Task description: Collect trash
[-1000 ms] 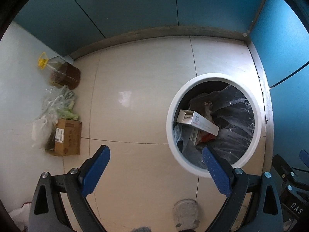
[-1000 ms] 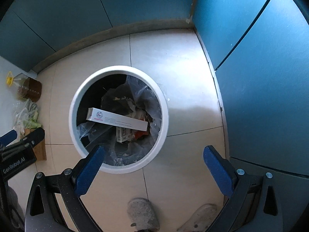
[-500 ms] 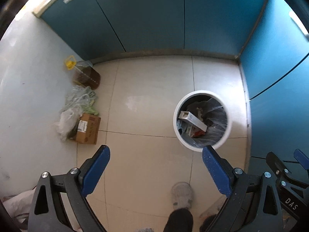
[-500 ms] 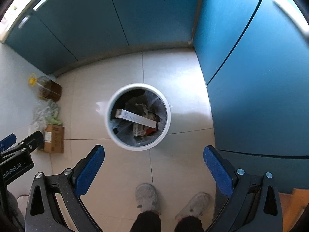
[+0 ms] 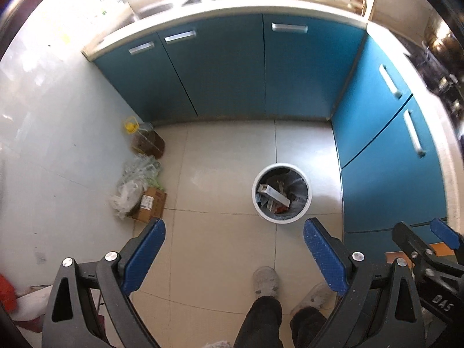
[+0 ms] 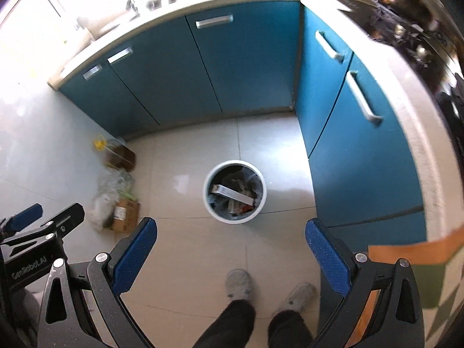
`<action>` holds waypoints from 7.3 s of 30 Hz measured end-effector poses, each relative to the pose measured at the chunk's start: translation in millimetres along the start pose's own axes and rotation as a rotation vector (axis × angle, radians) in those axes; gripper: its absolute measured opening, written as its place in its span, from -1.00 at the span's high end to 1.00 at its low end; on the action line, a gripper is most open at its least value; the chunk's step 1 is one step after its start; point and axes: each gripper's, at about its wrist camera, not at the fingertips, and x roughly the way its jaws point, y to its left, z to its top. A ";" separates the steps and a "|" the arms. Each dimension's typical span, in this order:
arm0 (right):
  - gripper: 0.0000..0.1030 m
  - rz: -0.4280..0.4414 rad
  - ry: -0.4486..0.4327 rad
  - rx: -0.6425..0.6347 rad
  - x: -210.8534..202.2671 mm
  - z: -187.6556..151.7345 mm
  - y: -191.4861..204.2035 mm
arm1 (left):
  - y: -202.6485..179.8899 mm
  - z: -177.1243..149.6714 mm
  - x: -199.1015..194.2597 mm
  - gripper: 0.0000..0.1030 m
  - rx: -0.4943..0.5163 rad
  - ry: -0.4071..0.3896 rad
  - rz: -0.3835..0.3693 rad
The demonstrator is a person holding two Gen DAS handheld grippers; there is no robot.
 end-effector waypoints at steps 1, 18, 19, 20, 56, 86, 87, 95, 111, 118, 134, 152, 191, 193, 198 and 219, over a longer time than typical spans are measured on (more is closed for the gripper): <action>-1.00 0.033 -0.013 0.028 -16.3 0.0 -5.6 | -2.7 1.5 -10.9 -0.89 0.008 -0.011 0.000; -1.00 -0.238 -0.284 0.872 -245.8 -152.7 -365.5 | -361.9 -41.1 -130.9 -0.89 0.640 -0.045 -0.343; -1.00 -0.276 -0.281 0.950 -254.8 -178.9 -395.0 | -401.2 -59.0 -132.5 -0.88 0.705 -0.010 -0.380; -1.00 -0.305 -0.278 1.012 -262.2 -199.8 -420.7 | -422.1 -71.5 -134.5 -0.89 0.742 0.016 -0.407; 0.86 -0.478 -0.302 1.232 -305.3 -365.9 -613.3 | -588.2 -169.6 -184.2 0.93 1.079 0.016 -0.539; 0.88 0.129 0.117 0.436 226.4 -15.4 -157.6 | -91.9 57.7 240.2 0.95 0.173 0.107 -0.060; 0.88 0.133 0.131 0.439 254.9 -15.0 -155.8 | -86.4 53.4 275.5 0.95 0.164 0.119 -0.044; 0.88 0.178 0.210 0.380 477.3 -27.3 -145.1 | -84.6 18.0 489.3 0.95 0.067 0.255 -0.080; 0.04 0.222 0.371 0.300 612.8 -49.7 -114.2 | -70.7 13.1 554.4 -0.49 0.006 0.330 -0.176; -0.63 0.137 0.339 0.239 602.7 -46.3 -111.8 | -59.6 7.7 538.5 -0.92 0.003 0.279 -0.150; -0.99 -0.207 0.143 -0.009 380.3 -33.5 -81.7 | -35.3 -11.3 349.6 -0.92 0.033 0.124 -0.080; -0.99 -0.165 -0.060 -0.045 -24.4 -38.7 -31.7 | -8.4 -39.9 -20.6 -0.92 -0.006 -0.093 -0.098; -1.00 0.175 -0.074 -0.154 -276.0 -145.2 16.4 | 39.8 -154.7 -234.5 -0.96 -0.097 -0.171 -0.397; -1.00 0.174 -0.062 -0.156 -273.9 -146.2 16.0 | 39.5 -155.0 -233.3 -0.96 -0.090 -0.161 -0.393; -1.00 0.176 -0.046 -0.164 -271.6 -147.6 13.4 | 38.1 -158.0 -233.2 -0.96 -0.074 -0.148 -0.385; -1.00 0.183 -0.039 -0.142 -271.2 -152.3 3.0 | 29.0 -160.8 -239.1 -0.96 -0.050 -0.145 -0.386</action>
